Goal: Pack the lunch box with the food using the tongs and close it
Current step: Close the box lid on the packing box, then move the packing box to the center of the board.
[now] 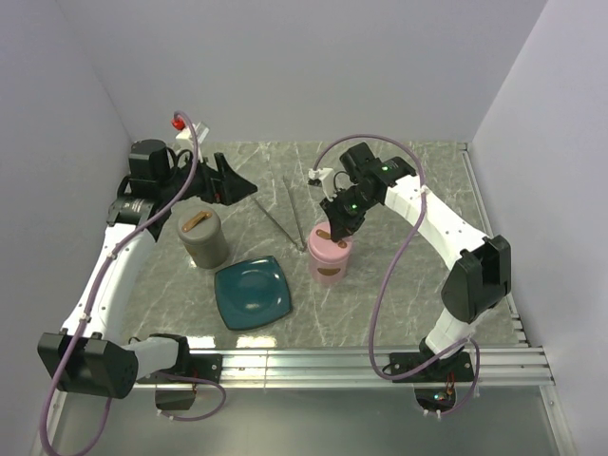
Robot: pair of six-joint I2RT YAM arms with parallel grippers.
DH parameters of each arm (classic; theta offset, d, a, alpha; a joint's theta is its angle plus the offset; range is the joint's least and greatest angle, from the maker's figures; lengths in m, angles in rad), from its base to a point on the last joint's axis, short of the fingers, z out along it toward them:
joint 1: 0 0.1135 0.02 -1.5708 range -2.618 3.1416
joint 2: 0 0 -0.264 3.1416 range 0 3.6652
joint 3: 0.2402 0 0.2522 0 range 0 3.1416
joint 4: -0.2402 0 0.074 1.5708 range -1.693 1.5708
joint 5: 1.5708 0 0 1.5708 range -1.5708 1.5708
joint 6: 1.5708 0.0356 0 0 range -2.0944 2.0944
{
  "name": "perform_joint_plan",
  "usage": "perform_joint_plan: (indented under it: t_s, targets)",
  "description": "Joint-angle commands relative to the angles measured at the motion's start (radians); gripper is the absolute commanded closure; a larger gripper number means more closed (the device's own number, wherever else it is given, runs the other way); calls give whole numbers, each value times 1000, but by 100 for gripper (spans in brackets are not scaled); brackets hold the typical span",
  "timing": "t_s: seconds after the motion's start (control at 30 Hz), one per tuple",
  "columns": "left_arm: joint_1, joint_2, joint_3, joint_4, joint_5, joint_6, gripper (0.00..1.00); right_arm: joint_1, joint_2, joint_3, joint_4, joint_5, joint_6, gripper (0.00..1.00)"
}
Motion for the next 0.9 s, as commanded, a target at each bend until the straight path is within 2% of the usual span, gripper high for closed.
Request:
perform_joint_plan:
  t_s: [0.0,0.17,0.3,0.4,0.43,0.53,0.7,0.87]
  targets:
    - [8,-36,-10,-7,13,23,1,21,10,-41,-106,-2,18,100]
    - [23,-44,-13,-54,-24,78,1,21,-13,-37,-84,6,35,100]
    - [84,-32,33,-222,-157,140,0,21,-21,-73,-64,59,60,100]
    - [97,-50,33,-297,-299,252,1,21,-32,-93,-46,78,80,100]
    - [98,-67,27,-324,-390,306,4,19,-32,-94,-46,83,84,100]
    - [98,-84,2,-349,-504,406,14,21,-24,-91,-46,86,91,100]
    - [101,-20,19,-410,-590,501,21,19,-4,-80,-52,97,101,100]
    - [101,-6,-42,-366,-611,590,27,22,-1,-82,-50,92,109,100]
